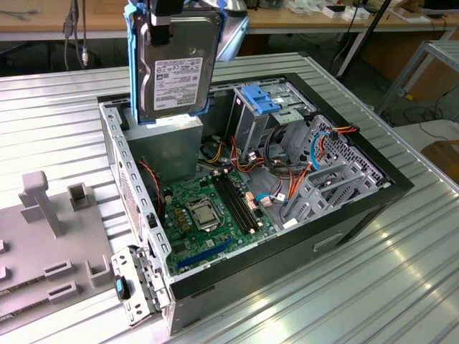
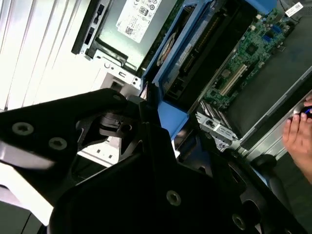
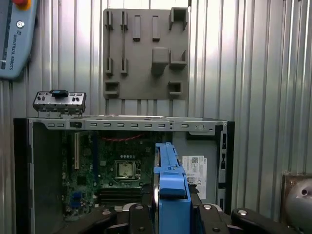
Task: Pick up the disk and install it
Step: 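Pick up the disk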
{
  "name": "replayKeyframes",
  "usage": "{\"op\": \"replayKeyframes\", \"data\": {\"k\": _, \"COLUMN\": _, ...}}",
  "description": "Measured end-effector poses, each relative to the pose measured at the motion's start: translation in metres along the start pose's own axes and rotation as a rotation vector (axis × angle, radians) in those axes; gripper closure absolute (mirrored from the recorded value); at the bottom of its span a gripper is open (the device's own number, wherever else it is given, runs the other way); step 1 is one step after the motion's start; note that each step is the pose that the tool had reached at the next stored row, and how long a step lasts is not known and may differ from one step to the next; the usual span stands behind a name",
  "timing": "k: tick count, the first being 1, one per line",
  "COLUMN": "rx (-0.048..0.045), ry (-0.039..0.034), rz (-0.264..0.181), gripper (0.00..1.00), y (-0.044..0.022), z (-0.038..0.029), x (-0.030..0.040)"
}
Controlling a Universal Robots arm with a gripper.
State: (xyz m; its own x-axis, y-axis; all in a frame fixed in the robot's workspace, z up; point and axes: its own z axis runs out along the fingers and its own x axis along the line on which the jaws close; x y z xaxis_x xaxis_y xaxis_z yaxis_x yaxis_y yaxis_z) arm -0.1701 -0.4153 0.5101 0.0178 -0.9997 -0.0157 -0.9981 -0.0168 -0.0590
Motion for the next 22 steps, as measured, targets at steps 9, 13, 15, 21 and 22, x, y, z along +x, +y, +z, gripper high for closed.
{"op": "replayKeyframes", "data": {"k": 9, "rx": 0.004, "ry": 0.0005, "rz": 0.038, "gripper": 0.63, "y": -0.0293, "z": 0.0107, "x": 0.0015}}
{"op": "replayKeyframes", "data": {"k": 13, "rx": 0.004, "ry": 0.0005, "rz": 0.039, "gripper": 0.63, "y": -0.0463, "z": 0.014, "x": 0.0021}}
{"op": "replayKeyframes", "data": {"k": 15, "rx": 0.0041, "ry": 0.0004, "rz": 0.039, "gripper": 0.63, "y": -0.0493, "z": 0.0156, "x": 0.0031}}
{"op": "replayKeyframes", "data": {"k": 21, "rx": 0.0041, "ry": 0.0008, "rz": 0.043, "gripper": 0.63, "y": -0.0582, "z": 0.0233, "x": 0.0112}}
{"op": "replayKeyframes", "data": {"k": 22, "rx": 0.0041, "ry": 0.0009, "rz": 0.043, "gripper": 0.63, "y": -0.0592, "z": 0.0239, "x": 0.0119}}
